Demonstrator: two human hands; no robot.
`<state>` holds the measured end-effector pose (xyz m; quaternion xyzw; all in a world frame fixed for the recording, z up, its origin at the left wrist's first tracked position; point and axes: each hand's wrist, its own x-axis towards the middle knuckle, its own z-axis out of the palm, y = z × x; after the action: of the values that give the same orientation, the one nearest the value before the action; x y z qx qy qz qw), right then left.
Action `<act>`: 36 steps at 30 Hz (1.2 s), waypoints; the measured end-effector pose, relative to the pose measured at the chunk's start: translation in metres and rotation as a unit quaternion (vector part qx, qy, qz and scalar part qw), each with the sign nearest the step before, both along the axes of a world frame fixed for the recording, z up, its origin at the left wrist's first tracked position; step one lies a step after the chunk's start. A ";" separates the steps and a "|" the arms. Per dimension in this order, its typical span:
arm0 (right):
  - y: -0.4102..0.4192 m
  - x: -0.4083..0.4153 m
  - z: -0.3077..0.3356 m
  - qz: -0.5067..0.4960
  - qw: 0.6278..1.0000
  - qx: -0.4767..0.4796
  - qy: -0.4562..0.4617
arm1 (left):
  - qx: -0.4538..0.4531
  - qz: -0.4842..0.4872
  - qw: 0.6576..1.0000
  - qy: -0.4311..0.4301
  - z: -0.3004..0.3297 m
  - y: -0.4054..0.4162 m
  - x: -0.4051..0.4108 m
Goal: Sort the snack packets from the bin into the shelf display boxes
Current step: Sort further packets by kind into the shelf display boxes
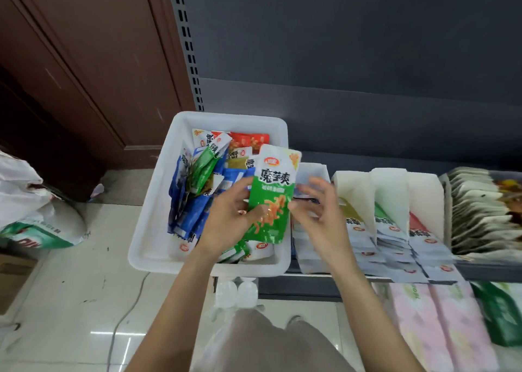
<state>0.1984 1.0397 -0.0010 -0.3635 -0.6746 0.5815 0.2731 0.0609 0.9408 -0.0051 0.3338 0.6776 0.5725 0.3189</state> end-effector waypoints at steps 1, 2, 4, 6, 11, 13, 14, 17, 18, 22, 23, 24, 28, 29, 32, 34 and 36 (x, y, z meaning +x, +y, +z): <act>0.007 0.010 0.006 -0.018 1.000 0.016 0.016 | -0.017 -0.046 0.998 0.043 0.002 0.002 0.003; 0.015 0.021 0.012 -0.027 0.999 0.044 0.012 | -0.033 -0.098 0.991 0.088 0.003 0.005 0.005; 0.033 0.046 0.020 0.006 0.989 0.126 -0.076 | -0.066 -0.191 0.962 0.186 0.009 0.014 0.013; 0.045 0.070 0.024 0.059 0.975 0.139 -0.164 | -0.104 -0.229 0.934 0.254 0.011 0.026 0.023; 0.057 0.128 0.026 -0.020 0.983 0.152 -0.105 | -0.035 -0.149 0.916 0.372 0.014 0.065 0.076; 0.065 0.158 0.028 -0.124 0.972 0.184 -0.080 | 0.060 -0.053 0.936 0.342 0.013 0.084 0.102; 0.070 0.172 0.030 -0.180 0.965 0.178 -0.066 | 0.079 -0.019 0.940 0.331 0.010 0.094 0.112; 0.088 0.209 0.026 -0.280 0.944 0.166 -0.055 | 0.013 -0.062 0.920 0.387 -0.004 0.123 0.135; 0.095 0.217 0.022 -0.287 0.941 0.169 -0.060 | -0.022 -0.105 0.900 0.423 -0.011 0.130 0.141; 0.123 0.216 0.006 -0.259 0.911 0.288 -0.140 | -0.145 -0.214 0.817 0.516 -0.029 0.144 0.163; 0.130 0.208 0.002 -0.235 0.899 0.334 -0.160 | -0.155 -0.214 0.808 0.526 -0.031 0.146 0.166; 0.135 0.198 0.000 -0.197 0.886 0.377 -0.183 | -0.161 -0.210 0.806 0.529 -0.031 0.147 0.167; 0.156 0.160 -0.019 0.013 0.837 0.469 -0.282 | -0.169 -0.203 0.796 0.544 -0.031 0.151 0.169; 0.158 0.155 -0.024 0.068 0.814 0.482 -0.318 | -0.168 -0.206 0.794 0.547 -0.032 0.151 0.169; 0.158 0.153 -0.032 0.203 0.745 0.471 -0.426 | -0.157 -0.211 0.791 0.552 -0.034 0.149 0.169; 0.157 0.159 -0.032 0.238 0.734 0.450 -0.449 | -0.148 -0.220 0.788 0.556 -0.034 0.147 0.168; 0.154 0.166 -0.024 0.250 0.765 0.408 -0.431 | -0.130 -0.222 0.791 0.555 -0.032 0.145 0.167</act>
<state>0.3646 1.1941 -0.0252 -0.2485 -0.9621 0.0811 -0.0783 0.2276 1.0860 -0.0369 0.6907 0.7133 0.1093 0.0468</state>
